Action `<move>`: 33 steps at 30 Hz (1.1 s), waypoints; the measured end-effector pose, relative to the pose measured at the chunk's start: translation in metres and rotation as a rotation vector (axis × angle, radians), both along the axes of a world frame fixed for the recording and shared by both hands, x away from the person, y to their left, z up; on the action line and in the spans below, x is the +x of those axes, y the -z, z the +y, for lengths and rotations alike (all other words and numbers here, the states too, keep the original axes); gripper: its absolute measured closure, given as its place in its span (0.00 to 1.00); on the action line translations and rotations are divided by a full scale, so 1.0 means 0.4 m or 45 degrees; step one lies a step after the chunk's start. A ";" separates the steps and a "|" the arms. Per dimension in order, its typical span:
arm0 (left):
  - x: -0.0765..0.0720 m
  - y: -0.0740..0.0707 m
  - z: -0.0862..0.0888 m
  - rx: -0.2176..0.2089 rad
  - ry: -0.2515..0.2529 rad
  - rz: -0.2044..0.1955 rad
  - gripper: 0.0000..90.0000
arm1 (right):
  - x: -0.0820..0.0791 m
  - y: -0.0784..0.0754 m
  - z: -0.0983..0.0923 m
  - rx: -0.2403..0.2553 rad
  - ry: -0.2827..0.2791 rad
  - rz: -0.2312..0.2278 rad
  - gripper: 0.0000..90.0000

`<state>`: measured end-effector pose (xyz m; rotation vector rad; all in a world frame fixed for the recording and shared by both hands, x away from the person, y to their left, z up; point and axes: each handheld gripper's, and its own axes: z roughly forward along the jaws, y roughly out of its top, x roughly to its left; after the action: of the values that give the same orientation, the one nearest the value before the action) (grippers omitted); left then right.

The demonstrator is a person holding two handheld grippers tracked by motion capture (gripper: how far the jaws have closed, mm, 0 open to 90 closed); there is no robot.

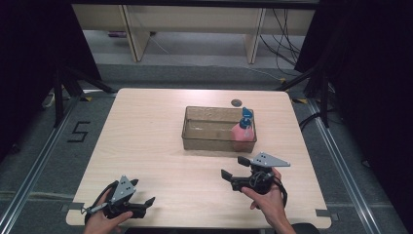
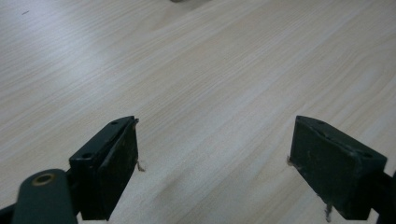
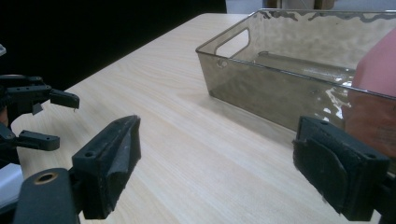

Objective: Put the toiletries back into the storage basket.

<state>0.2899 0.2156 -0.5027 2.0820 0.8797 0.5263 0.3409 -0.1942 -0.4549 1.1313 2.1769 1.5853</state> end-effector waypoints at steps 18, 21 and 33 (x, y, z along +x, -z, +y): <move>-0.001 0.000 -0.001 0.010 -0.014 0.003 0.17 | -0.030 0.021 -0.009 -0.034 -0.033 0.026 0.18; -0.001 0.001 -0.002 0.003 -0.012 0.008 0.17 | -0.033 0.027 -0.009 -0.032 -0.040 0.014 0.18; 0.002 -0.001 0.001 0.021 0.004 -0.009 0.17 | -0.052 0.039 -0.020 -0.031 -0.034 0.044 0.17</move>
<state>0.2906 0.2161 -0.5025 2.0944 0.8706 0.5408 0.3202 -0.2020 -0.4707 1.1359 2.2358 1.5569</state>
